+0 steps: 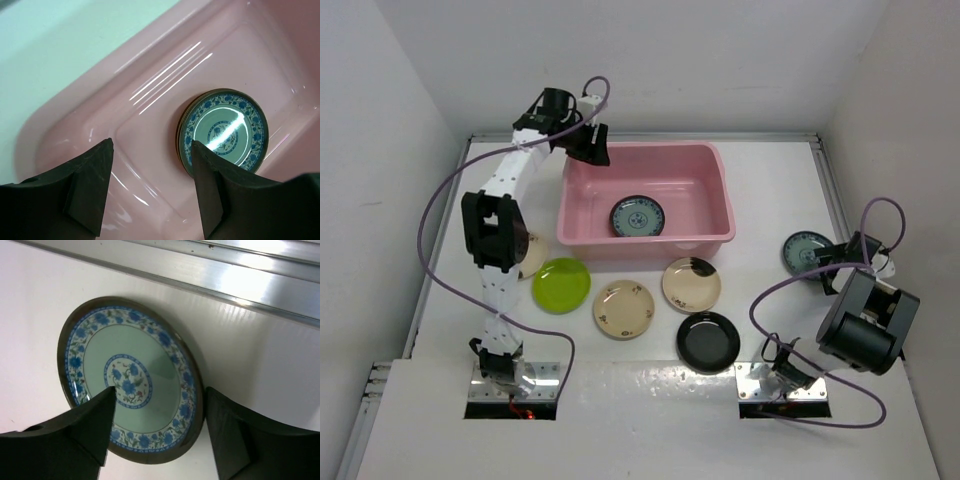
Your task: Place the plates into the plastic bin on the countertop
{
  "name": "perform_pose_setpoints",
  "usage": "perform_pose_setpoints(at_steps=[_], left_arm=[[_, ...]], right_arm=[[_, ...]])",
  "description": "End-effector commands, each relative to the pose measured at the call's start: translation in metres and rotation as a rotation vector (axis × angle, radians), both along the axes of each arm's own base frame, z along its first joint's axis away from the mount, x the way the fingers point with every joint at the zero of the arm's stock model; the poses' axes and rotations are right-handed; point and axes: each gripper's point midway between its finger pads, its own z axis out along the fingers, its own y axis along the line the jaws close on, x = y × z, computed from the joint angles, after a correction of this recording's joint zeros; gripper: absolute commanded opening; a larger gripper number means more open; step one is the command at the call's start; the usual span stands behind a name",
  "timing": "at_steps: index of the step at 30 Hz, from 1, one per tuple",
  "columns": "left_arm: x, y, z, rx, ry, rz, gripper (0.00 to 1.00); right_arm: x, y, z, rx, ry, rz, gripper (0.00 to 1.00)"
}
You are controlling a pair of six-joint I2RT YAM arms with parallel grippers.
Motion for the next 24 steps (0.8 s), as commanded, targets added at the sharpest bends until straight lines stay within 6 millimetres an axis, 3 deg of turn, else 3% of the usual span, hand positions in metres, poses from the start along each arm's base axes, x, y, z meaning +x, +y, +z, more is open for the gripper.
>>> perform_pose_setpoints(at_steps=[1,3,4,7,10,13,17,18,24], left_arm=[[0.000,0.011,0.052,-0.012,-0.117,0.009,0.66],[0.000,0.016,0.057,-0.013,-0.128,0.018,0.66],[0.003,0.023,0.057,-0.012,-0.128,0.032,0.66],[0.006,0.037,0.057,-0.011,-0.128,0.058,0.66],[0.011,0.057,0.062,-0.002,-0.138,0.100,0.66],[0.013,0.079,0.062,0.007,-0.137,0.143,0.66],[0.015,0.107,0.063,0.016,-0.138,0.199,0.66],[0.015,0.107,0.063,0.016,-0.138,0.199,0.66],[0.014,0.119,0.061,0.030,-0.135,0.218,0.66]], right_arm=[[-0.006,0.009,-0.024,0.095,0.059,-0.029,0.68],[-0.019,0.023,-0.045,0.195,0.155,-0.037,0.53],[-0.006,0.016,-0.038,0.198,0.141,-0.033,0.34],[-0.005,0.024,-0.049,0.260,0.201,-0.015,0.00],[0.001,0.029,-0.052,0.247,0.208,0.030,0.00],[0.023,0.030,-0.035,0.191,0.154,0.092,0.00],[0.060,0.032,0.009,0.094,0.006,0.157,0.00],[0.067,0.033,0.025,0.069,-0.038,0.170,0.00],[0.096,0.038,0.080,-0.004,-0.179,0.203,0.00]])
